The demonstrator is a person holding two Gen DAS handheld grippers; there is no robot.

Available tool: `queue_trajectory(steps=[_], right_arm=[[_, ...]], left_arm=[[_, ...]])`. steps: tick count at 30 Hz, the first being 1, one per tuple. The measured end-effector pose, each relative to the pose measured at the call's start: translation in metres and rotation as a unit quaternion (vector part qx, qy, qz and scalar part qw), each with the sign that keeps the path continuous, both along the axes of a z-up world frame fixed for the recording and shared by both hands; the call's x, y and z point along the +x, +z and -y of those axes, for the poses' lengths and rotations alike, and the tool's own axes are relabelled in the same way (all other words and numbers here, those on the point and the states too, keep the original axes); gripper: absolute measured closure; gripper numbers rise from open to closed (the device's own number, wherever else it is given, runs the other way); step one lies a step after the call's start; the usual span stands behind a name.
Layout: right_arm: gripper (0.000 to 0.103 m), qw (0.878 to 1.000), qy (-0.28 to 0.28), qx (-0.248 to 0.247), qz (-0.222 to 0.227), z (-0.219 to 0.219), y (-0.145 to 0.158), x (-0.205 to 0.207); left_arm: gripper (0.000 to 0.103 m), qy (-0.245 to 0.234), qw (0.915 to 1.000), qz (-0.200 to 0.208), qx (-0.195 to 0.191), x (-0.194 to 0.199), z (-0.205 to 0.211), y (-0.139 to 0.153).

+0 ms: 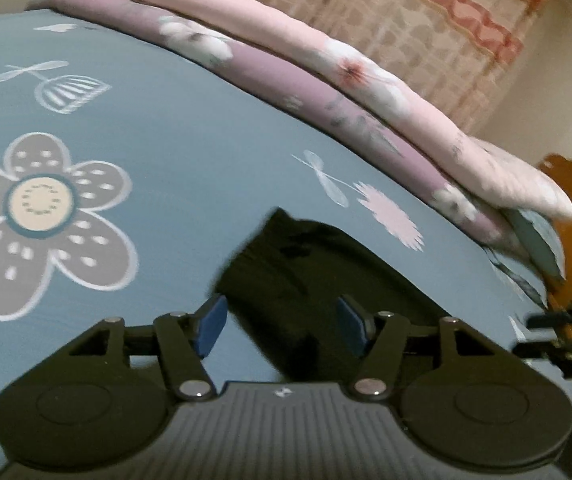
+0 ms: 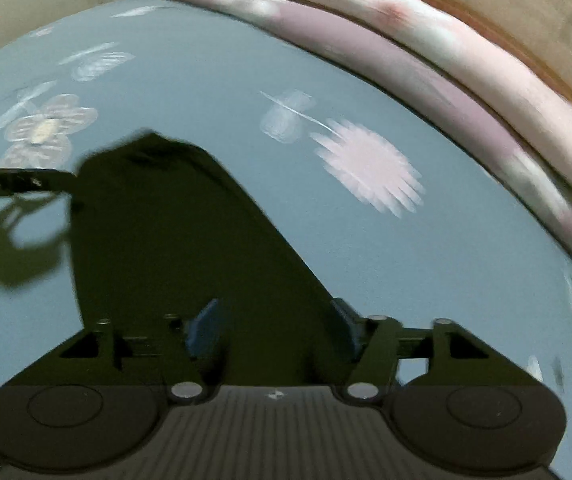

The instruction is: Fold clothes

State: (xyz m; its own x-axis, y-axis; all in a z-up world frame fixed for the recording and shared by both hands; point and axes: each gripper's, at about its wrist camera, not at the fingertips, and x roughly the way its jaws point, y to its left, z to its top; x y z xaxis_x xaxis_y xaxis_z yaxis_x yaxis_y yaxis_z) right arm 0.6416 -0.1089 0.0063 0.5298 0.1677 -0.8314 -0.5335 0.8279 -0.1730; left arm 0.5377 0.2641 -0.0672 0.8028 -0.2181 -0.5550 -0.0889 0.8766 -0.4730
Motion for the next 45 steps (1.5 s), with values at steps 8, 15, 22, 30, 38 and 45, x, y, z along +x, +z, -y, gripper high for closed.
queue_trajectory(steps=[8, 15, 22, 30, 38, 45], right_arm=[[0.032, 0.983, -0.18, 0.003, -0.034, 0.1, -0.043, -0.028], [0.025, 0.973, -0.223, 0.033, -0.046, 0.115, -0.079, -0.006], [0.022, 0.961, -0.263, 0.077, -0.032, 0.148, -0.028, -0.065], [0.021, 0.914, -0.396, 0.085, 0.002, 0.181, -0.029, -0.172], [0.02, 0.893, -0.433, 0.125, 0.003, 0.171, -0.077, -0.202], [0.008, 0.917, -0.36, 0.172, -0.003, 0.135, -0.079, -0.197]], left_arm=[[0.031, -0.087, 0.9951, 0.03, 0.036, -0.01, 0.044, 0.015], [0.031, -0.099, 0.9936, 0.021, 0.05, -0.008, 0.059, 0.013], [0.031, -0.101, 0.9937, 0.007, 0.049, -0.006, 0.061, 0.007], [0.03, -0.106, 0.9935, 0.008, 0.043, -0.006, 0.063, 0.007], [0.03, -0.121, 0.9915, 0.005, 0.049, -0.005, 0.073, 0.005], [0.03, -0.122, 0.9914, 0.004, 0.047, -0.005, 0.073, 0.005]])
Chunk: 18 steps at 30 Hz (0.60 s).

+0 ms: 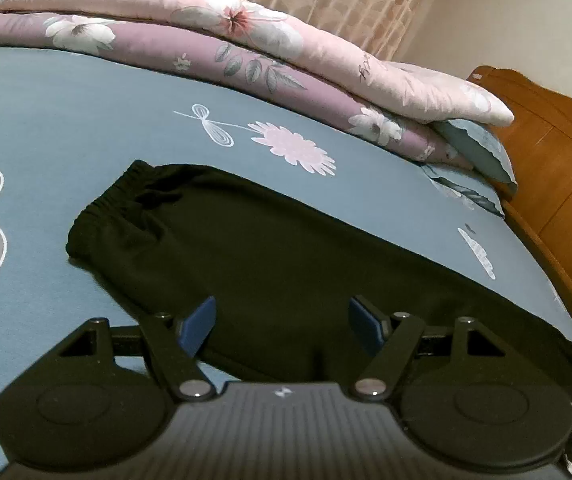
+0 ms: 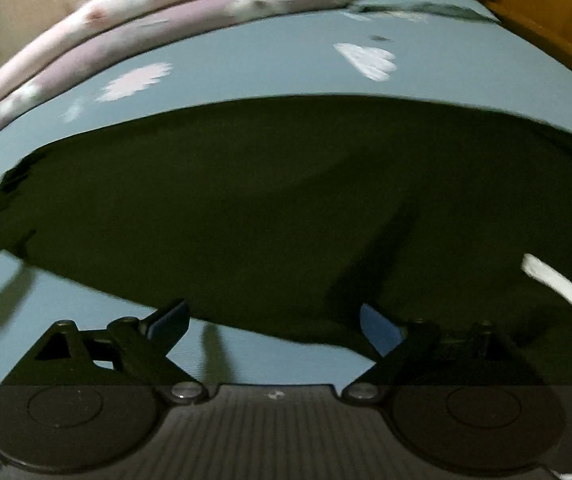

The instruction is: Fold clothes

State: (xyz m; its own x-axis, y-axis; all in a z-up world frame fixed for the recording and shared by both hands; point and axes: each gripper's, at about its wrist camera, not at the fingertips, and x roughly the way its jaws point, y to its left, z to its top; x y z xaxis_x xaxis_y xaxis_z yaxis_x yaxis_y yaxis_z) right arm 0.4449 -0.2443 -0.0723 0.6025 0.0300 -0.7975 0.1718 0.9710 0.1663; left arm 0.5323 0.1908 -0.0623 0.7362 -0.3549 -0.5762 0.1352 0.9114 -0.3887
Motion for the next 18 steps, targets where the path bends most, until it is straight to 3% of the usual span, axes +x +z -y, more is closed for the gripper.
queue_trajectory(steps=[6, 9, 13, 18], right_arm=[[0.007, 0.997, -0.013, -0.058, 0.04, 0.003, 0.022, 0.008], [0.007, 0.999, -0.027, -0.035, 0.01, 0.005, 0.004, 0.021], [0.0, 0.998, 0.007, 0.054, 0.01, -0.015, -0.008, 0.028], [0.0, 0.998, 0.047, 0.041, 0.024, -0.025, 0.015, 0.024]], left_arm=[[0.03, 0.001, 0.9999, 0.0, -0.01, 0.001, -0.004, 0.002], [0.029, 0.0, 0.9999, -0.003, -0.014, 0.002, -0.005, 0.001], [0.029, 0.0, 0.9999, -0.007, -0.015, 0.003, -0.005, 0.0], [0.029, -0.012, 0.9998, -0.009, -0.011, 0.004, -0.001, -0.002]])
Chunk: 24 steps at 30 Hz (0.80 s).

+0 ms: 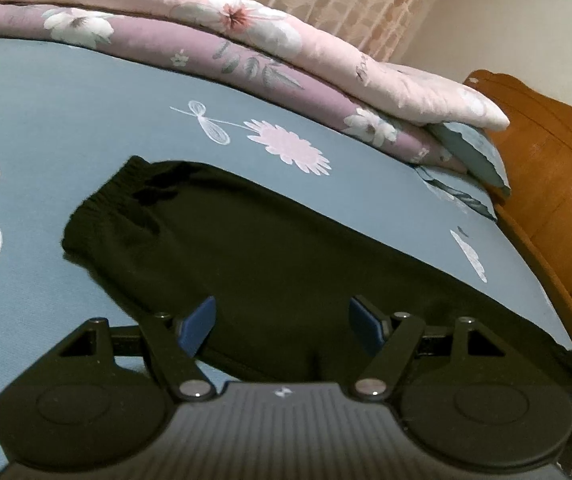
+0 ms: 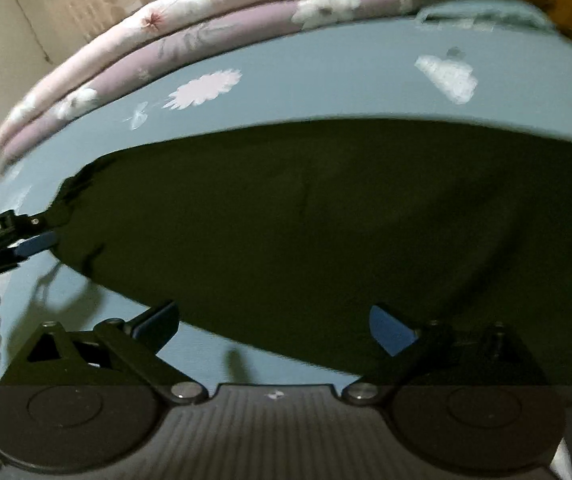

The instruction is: Fold clothes

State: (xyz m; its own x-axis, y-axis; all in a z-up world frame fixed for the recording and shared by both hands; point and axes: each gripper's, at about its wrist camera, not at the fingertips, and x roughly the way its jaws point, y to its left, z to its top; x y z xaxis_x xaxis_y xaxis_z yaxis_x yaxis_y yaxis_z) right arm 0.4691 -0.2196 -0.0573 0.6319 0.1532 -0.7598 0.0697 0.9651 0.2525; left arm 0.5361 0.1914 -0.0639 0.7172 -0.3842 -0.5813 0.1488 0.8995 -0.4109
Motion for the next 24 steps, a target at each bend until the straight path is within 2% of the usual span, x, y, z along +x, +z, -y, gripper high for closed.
queue_trajectory(steps=[3, 6, 8, 11, 16, 19, 24], right_arm=[[0.0, 0.998, -0.03, -0.062, 0.0, 0.015, 0.014, -0.015], [0.0, 0.989, -0.075, -0.126, -0.009, 0.045, 0.02, -0.038], [0.0, 0.983, -0.111, -0.142, -0.013, 0.067, 0.02, -0.058], [0.0, 0.982, -0.154, -0.111, -0.012, 0.096, 0.018, -0.09], [0.0, 0.982, -0.163, -0.094, -0.005, 0.123, 0.001, -0.139], [0.0, 0.983, -0.149, -0.105, 0.008, 0.132, -0.002, -0.145], [0.0, 0.992, -0.089, -0.07, 0.047, 0.137, -0.004, -0.127]], left_arm=[[0.029, -0.001, 0.9999, -0.004, 0.015, 0.001, 0.005, -0.002], [0.029, -0.002, 0.9995, -0.008, 0.03, 0.002, 0.011, -0.004], [0.029, -0.003, 0.9991, -0.011, 0.042, 0.002, 0.015, -0.005], [0.029, -0.001, 0.9977, -0.007, 0.067, -0.001, 0.024, 0.001], [0.029, -0.014, 0.9953, 0.002, 0.096, -0.013, 0.047, 0.014], [0.029, -0.037, 0.9929, -0.007, 0.113, -0.022, 0.07, 0.016], [0.029, -0.119, 0.9814, -0.008, 0.15, -0.038, 0.135, 0.035]])
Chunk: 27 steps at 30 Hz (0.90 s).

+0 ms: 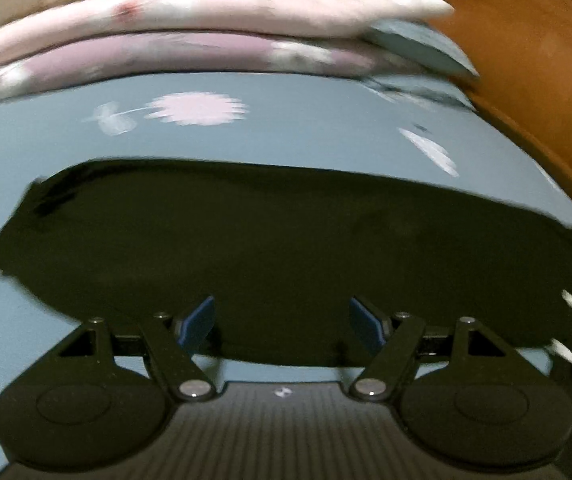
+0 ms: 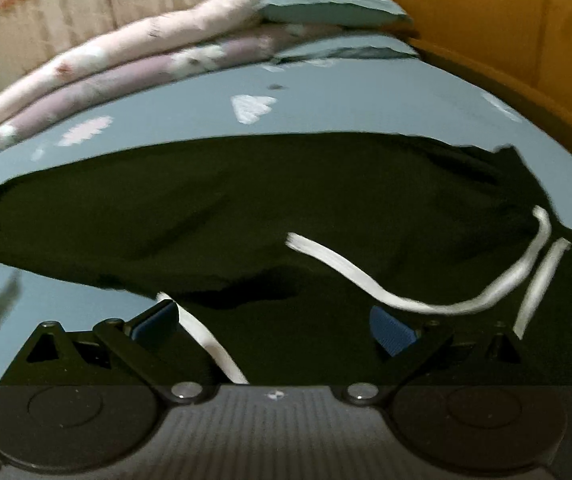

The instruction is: Fold clothes

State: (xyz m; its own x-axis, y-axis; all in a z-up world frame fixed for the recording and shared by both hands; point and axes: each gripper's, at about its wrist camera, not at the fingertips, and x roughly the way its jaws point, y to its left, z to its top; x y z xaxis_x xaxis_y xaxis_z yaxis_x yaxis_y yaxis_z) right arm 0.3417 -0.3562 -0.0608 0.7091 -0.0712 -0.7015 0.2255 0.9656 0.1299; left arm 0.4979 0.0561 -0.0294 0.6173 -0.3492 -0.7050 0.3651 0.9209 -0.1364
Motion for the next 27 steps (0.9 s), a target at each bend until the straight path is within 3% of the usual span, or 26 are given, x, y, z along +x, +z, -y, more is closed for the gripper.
queue_trajectory(steps=[4, 6, 10, 15, 20, 27], right_arm=[[0.0, 0.999, 0.049, 0.0, -0.009, -0.003, -0.009, 0.007], [0.0, 0.998, 0.057, 0.024, -0.029, 0.003, -0.023, 0.004], [0.0, 0.997, 0.073, 0.032, -0.027, 0.012, -0.021, -0.016], [0.0, 0.996, 0.067, 0.064, 0.014, 0.043, -0.02, -0.039], [0.0, 0.994, 0.034, 0.096, 0.026, 0.071, -0.026, -0.048], [0.0, 0.996, 0.011, 0.082, 0.021, 0.082, -0.026, -0.05]], left_arm=[[0.029, -0.076, 0.9967, -0.022, -0.021, -0.006, 0.061, 0.021], [0.029, -0.109, 0.9927, -0.034, -0.037, -0.004, 0.095, 0.029], [0.028, -0.166, 0.9833, -0.049, -0.055, 0.004, 0.16, 0.029], [0.028, -0.165, 0.9802, -0.089, -0.062, 0.025, 0.206, 0.003], [0.028, -0.155, 0.9779, -0.119, -0.075, 0.046, 0.234, -0.024], [0.028, -0.106, 0.984, -0.128, -0.064, 0.064, 0.227, -0.033]])
